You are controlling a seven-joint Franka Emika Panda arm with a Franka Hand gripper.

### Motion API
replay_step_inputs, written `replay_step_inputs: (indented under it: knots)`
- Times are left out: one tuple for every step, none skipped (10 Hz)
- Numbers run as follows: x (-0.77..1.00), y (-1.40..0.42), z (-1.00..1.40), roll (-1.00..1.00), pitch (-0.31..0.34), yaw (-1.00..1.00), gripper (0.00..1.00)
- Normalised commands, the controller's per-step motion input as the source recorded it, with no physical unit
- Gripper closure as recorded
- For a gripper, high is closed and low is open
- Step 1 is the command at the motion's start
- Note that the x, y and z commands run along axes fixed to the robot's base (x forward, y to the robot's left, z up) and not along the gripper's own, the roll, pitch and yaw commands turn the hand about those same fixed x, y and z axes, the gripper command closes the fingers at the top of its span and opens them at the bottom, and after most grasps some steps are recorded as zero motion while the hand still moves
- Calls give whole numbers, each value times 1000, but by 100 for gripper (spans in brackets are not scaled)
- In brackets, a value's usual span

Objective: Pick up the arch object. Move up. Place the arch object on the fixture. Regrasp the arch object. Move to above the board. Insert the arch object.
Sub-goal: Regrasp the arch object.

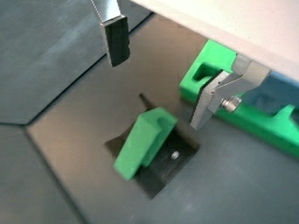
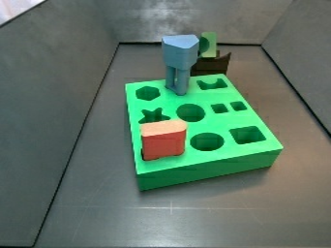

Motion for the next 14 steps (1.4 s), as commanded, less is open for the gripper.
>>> replay_step_inputs:
  knots:
    - [51,-27,-7,1000,44,50,0]
    - [68,-28,-14,1000,63,58,0]
    - [87,-31,-15,1000,86,69,0]
    - [90,-33,-15,1000,100,77,0]
    - [97,-38,-15,1000,129,100,0]
    - [98,-37,-20,1000,153,126,0]
    - [99,-40,-16,841,155,156,0]
    - [101,-42,-19,715,144,165,0]
    - [101,-44,-21,464,122,180,0]
    - [98,-35,-11,312,97,186,0]
    - [83,-32,-8,206,52,191,0]
    - [33,73,-1000,181,70,136,0]
    - [37,73,-1000,167,39,126,0]
    - [46,66,-1000,146,13,124,0]
